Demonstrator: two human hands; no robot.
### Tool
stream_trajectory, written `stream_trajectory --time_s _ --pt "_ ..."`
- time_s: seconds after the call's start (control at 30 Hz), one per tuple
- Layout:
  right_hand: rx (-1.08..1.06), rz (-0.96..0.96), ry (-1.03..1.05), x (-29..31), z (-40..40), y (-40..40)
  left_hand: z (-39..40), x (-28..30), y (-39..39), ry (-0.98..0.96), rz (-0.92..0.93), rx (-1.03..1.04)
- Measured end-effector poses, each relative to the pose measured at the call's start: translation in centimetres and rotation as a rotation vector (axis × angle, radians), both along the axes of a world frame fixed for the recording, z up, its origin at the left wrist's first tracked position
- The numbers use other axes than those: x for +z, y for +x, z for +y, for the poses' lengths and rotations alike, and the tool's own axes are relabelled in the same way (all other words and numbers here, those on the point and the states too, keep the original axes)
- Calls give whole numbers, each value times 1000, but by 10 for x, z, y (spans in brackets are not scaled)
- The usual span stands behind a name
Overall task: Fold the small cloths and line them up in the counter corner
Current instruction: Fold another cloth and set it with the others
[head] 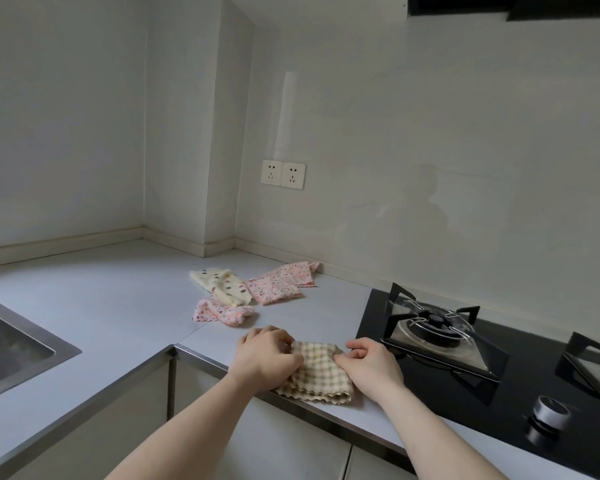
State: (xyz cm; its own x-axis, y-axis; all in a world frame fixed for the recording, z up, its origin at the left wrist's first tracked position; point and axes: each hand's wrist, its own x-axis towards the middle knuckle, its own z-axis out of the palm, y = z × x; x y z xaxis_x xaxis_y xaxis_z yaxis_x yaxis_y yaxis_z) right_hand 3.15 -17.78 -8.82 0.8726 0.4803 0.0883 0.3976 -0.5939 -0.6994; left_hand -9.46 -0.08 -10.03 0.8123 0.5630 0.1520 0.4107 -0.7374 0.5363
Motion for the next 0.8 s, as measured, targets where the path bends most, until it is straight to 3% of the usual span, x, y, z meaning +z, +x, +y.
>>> stream_trajectory --time_s 0.17,0.3,0.47,0.8 --pt "11 -40 -84 -1 3 -6 -1 3 -1 -55 -18 17" --pt "8 -93 -116 0 6 -14 0 4 -5 -209 -90 24" --pt "31 31 -116 5 5 -7 2 6 -11 -381 -149 29" --pt "80 169 279 -3 1 5 3 7 -12 -398 -252 -32"
